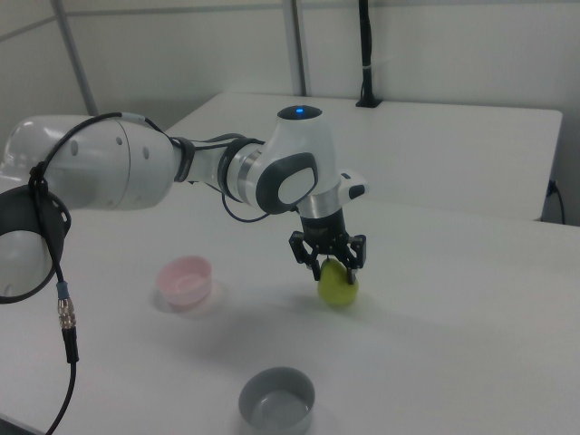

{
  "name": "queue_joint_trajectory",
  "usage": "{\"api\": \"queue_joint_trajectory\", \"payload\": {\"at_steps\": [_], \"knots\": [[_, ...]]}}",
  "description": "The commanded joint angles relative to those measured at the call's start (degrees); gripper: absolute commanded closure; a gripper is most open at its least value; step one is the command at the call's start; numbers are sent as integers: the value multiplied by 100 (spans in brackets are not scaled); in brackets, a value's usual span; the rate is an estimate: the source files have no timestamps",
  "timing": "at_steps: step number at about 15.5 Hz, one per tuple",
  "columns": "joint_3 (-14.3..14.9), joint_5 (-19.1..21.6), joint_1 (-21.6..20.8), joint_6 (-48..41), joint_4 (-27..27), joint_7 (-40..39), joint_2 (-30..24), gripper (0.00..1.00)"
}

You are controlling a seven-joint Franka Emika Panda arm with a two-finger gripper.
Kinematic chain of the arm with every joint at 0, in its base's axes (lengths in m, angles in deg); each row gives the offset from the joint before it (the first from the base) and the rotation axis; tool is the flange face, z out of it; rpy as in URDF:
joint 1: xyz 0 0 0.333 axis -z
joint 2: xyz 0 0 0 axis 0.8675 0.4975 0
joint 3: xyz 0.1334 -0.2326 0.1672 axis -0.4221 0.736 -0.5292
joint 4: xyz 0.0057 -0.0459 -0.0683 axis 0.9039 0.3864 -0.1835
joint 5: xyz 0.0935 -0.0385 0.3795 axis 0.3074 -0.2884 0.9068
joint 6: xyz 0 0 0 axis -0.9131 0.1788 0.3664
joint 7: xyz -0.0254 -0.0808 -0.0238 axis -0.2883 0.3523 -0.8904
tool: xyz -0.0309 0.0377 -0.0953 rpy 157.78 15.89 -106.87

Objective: Pick up a pear from the bowl
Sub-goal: 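Set the pear on the table and open the gripper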

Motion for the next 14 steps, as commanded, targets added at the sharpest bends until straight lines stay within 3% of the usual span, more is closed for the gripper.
{"api": "queue_joint_trajectory", "payload": {"at_steps": [1, 2, 3, 8, 14], "knots": [[36, -38, 26, 27, -43, -71, -2, 28], [36, -47, 26, 18, -34, -44, -10, 5], [36, -47, 17, 1, -34, -27, -63, 0], [0, -56, 0, -288, 1, 166, -537, 0], [-35, -65, -202, -1394, -60, 588, -1494, 0]]}}
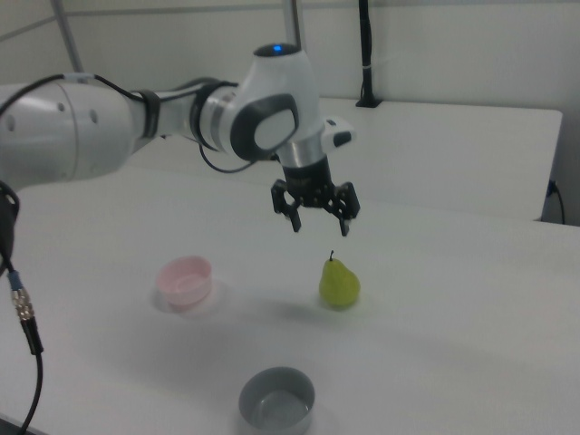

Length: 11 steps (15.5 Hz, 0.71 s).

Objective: Pick up a pear from the bowl

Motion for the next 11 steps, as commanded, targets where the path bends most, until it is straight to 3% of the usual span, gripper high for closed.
{"api": "queue_joint_trajectory", "payload": {"at_steps": [1, 5, 8, 11], "knots": [[11, -56, -200, -882, 94, 376, -797, 0], [11, -38, -418, -2174, 102, 403, -1623, 0], [64, 5, -656, -2563, 111, 578, -1975, 0], [73, 5, -911, -2854, 120, 1261, -2143, 0]]}}
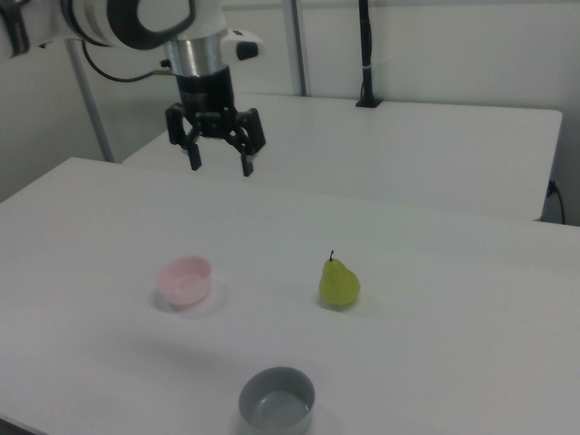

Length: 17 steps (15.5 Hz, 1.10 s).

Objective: Pick up a pear from the bowl

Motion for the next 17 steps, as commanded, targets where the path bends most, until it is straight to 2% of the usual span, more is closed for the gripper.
{"api": "queue_joint_trajectory", "payload": {"at_steps": [1, 4, 6, 11, 14, 17], "knots": [[101, 11, -386, -261, 203, 851, -343, 0], [198, 99, -711, -235, 396, 1073, -511, 0], [198, 213, -730, -112, 449, 1047, -485, 0], [198, 214, -757, 626, 564, 767, -397, 0], [268, 196, -932, 610, 573, 748, -379, 0], [277, 178, -932, 627, 573, 766, -370, 0]]}}
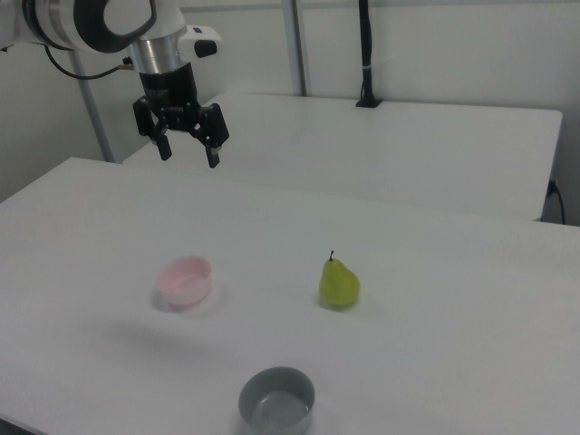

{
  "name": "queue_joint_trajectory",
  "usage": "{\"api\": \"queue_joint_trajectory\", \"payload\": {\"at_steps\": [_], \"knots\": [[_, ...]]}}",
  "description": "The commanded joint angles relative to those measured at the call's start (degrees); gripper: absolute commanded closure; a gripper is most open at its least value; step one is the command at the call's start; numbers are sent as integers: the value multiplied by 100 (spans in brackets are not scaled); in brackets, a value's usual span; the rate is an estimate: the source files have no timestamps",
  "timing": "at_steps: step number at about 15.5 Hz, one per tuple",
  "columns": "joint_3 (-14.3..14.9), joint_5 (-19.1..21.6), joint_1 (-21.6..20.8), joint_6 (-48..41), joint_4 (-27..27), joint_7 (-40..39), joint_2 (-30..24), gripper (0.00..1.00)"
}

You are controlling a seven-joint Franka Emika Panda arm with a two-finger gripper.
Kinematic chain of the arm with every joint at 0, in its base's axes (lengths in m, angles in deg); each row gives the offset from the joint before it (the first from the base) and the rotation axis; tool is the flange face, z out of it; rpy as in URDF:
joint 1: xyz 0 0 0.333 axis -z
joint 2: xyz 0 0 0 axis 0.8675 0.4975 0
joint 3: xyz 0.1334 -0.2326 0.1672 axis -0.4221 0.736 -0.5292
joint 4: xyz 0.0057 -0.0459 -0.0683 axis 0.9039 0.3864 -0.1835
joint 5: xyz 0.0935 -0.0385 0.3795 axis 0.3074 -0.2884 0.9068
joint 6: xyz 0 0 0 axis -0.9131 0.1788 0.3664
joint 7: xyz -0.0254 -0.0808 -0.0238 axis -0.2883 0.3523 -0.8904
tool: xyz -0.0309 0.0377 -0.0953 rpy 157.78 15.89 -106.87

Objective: Pick up a pear from the bowl

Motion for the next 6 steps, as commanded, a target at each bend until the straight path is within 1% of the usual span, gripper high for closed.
{"api": "queue_joint_trajectory", "payload": {"at_steps": [1, 6], "knots": [[180, 64, -160, 126, 133, -69, -70, 0], [180, 55, -169, 117, 133, 36, -61, 0]]}}
